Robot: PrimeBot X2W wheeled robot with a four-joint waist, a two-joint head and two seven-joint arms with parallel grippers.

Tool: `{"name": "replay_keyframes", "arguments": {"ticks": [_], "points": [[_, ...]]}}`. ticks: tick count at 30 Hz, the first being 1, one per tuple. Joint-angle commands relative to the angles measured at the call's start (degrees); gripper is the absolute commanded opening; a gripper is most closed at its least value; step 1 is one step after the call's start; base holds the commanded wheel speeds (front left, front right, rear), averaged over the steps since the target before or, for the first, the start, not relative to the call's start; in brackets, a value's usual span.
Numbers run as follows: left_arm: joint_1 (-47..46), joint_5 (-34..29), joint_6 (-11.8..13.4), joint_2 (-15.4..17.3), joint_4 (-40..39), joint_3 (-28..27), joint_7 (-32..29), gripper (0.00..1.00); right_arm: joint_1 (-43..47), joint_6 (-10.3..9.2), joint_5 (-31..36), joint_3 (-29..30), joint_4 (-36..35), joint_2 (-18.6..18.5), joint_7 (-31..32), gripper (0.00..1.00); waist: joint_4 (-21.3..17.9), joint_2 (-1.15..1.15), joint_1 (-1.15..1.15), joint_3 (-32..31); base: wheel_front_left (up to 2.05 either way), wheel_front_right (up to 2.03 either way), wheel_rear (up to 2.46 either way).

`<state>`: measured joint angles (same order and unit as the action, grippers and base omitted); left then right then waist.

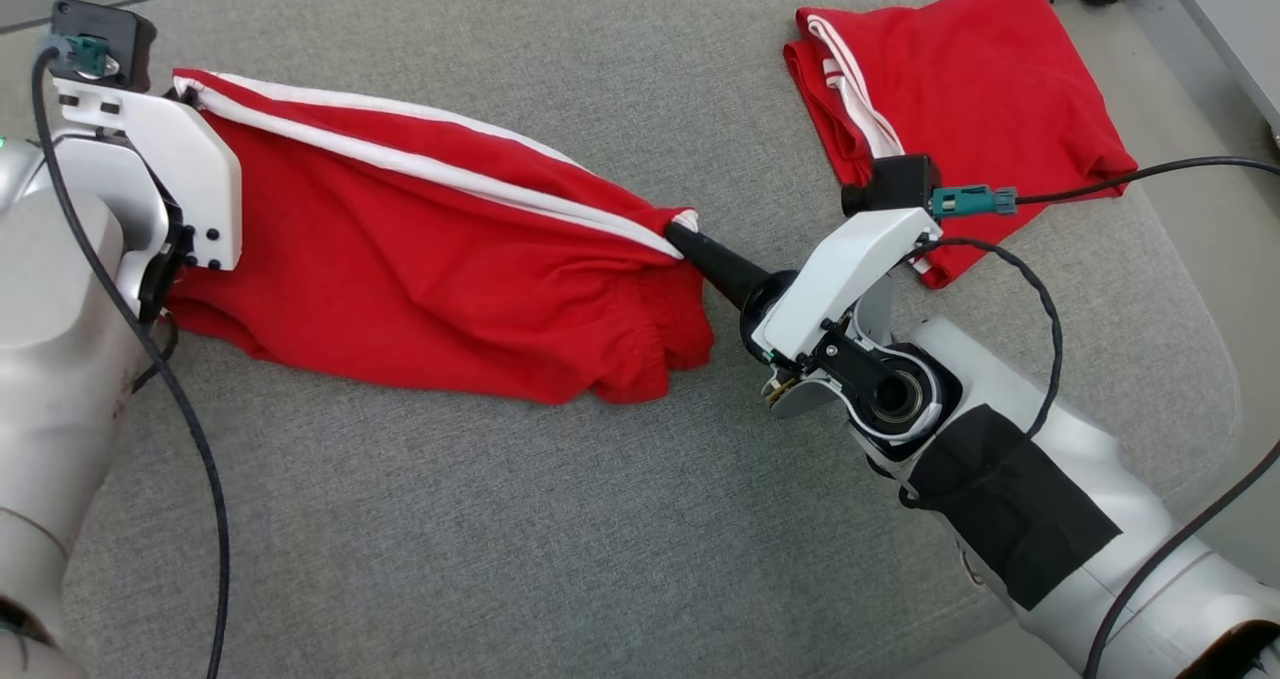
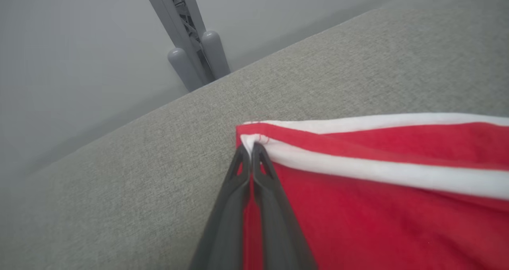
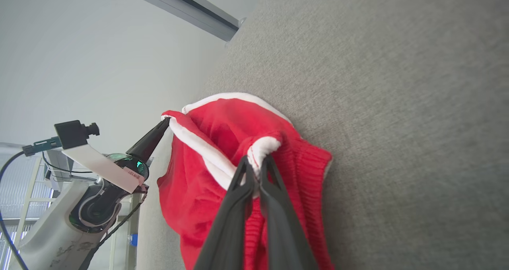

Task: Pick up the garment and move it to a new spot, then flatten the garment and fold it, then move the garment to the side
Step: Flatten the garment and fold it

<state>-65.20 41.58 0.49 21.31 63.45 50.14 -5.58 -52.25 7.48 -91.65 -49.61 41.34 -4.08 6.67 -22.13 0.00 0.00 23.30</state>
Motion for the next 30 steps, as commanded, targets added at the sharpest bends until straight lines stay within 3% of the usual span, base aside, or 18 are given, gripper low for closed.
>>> {"name": "replay_keyframes", "arguments": {"ticks": [1, 12, 13, 14, 16, 18, 22, 23, 25, 30], "points": [[-1.5, -0.35, -0.32, 0.01, 0.37, 0.14, 0.5, 0.0, -0.22, 0.03, -0.51, 0.28, 0.27, -0.22, -0.3, 0.0, 0.11, 0.0, 0.0, 0.24, 0.0, 0.0, 0.0], [-2.78, -0.12, -0.92, -2.63, 5.68, 0.56, 3.59, 0.0, -1.29, 0.03, -1.03, 1.47, 3.44, 0.7, -1.94, 0.0, 0.45, 0.0, 0.0, 0.85, 0.0, 0.0, 0.0], [-2.78, -0.1, -0.85, -2.86, 5.98, 0.61, 3.85, 0.0, -1.43, 0.03, -0.84, 1.57, 3.71, 0.65, -2.34, 0.4, 0.45, 0.0, 0.0, 0.87, 0.0, 0.0, 0.0], [-2.75, -0.09, -0.89, -3.13, 6.31, 0.69, 4.04, 0.0, -1.39, 0.03, -0.98, 1.73, 4.22, 0.67, -2.48, 1.0, 0.47, 0.0, 0.0, 0.87, 0.0, 0.0, 0.0], [-2.89, -0.01, -1.02, -3.37, 6.81, 0.78, 4.4, 0.0, -1.52, 0.03, -1.04, 1.87, 4.89, 0.79, -2.96, 1.0, 0.53, 0.0, 0.0, 0.86, 0.0, 0.0, 0.0], [-2.9, 0.05, -1.1, -3.63, 7.22, 0.85, 4.78, 0.32, -1.63, 0.03, -1.15, 1.8, 5.1, 0.9, -3.27, 1.0, 0.58, 0.0, 0.0, 0.82, 0.0, 0.0, 0.0], [-2.27, 0.16, -1.25, -4.14, 8.01, 1.03, 5.63, 0.55, -1.21, 0.03, -1.1, 1.65, 5.29, 1.0, -3.98, 1.0, 0.57, 0.0, 0.0, 0.39, 0.0, 0.0, 0.0], [-2.27, 0.16, -1.25, -4.14, 8.01, 1.03, 5.63, 0.55, -1.21, 0.03, -1.1, 1.65, 5.29, 1.0, -3.98, 1.0, 0.57, 0.0, 0.0, 0.39, 0.0, 0.0, 0.0], [-1.79, 0.29, -0.85, -4.19, 8.36, 0.98, 6.36, 1.0, -0.92, 0.03, -1.2, 1.79, 5.34, 1.01, -4.52, 1.0, 0.54, 0.0, 0.0, -0.07, 0.0, 0.0, 0.0], [-1.09, 0.8, -0.52, -4.41, 8.89, 0.75, 7.4, 1.0, -1.53, 0.03, 0.66, 1.61, 6.34, 0.93, -7.35, 1.0, 0.35, 0.0, 0.0, -1.35, 0.0, 0.0, 0.0]]}}
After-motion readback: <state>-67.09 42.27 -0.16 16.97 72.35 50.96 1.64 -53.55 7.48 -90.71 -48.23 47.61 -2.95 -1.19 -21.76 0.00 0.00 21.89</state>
